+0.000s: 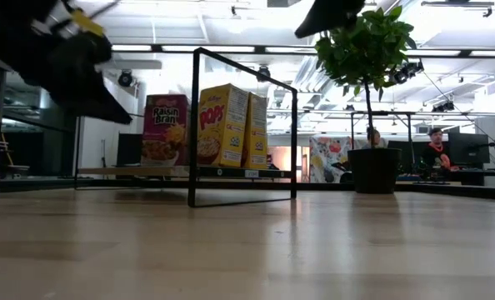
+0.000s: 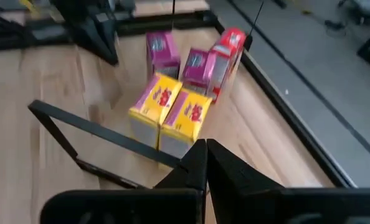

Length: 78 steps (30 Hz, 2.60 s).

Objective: Stack cereal on shelf
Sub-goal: Put the violet cereal box on the shelf aligned with the other violet cereal box, then put the red cereal box on the shelf aligned with the other red cereal box

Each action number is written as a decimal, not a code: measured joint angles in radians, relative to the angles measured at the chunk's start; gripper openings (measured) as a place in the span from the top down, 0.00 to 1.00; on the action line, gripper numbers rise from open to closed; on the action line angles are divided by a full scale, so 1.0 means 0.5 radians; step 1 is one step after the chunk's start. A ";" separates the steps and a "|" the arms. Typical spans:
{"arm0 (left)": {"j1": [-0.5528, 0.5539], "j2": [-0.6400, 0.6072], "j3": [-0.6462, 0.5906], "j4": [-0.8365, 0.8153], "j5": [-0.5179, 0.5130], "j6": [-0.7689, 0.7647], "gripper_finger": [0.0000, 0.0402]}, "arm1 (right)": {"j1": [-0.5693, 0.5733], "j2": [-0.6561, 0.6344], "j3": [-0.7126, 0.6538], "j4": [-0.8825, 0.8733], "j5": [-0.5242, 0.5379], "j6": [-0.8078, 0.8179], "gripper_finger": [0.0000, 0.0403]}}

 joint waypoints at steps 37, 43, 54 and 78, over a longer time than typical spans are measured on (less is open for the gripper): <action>0.794 0.111 0.109 0.291 1.284 0.578 1.00 | -0.002 -0.060 -0.073 0.007 0.000 -0.352 1.00; 0.600 -0.072 0.111 0.371 1.289 0.628 1.00 | -0.002 -0.063 -0.073 0.028 -0.003 -0.461 1.00; 0.415 -0.102 0.111 0.663 1.163 0.508 1.00 | 0.067 -0.193 -0.068 -0.655 -0.348 -0.087 0.62; 0.401 -0.102 0.111 0.756 0.885 0.361 1.00 | 0.789 -0.195 -0.070 -0.718 -1.206 0.122 0.20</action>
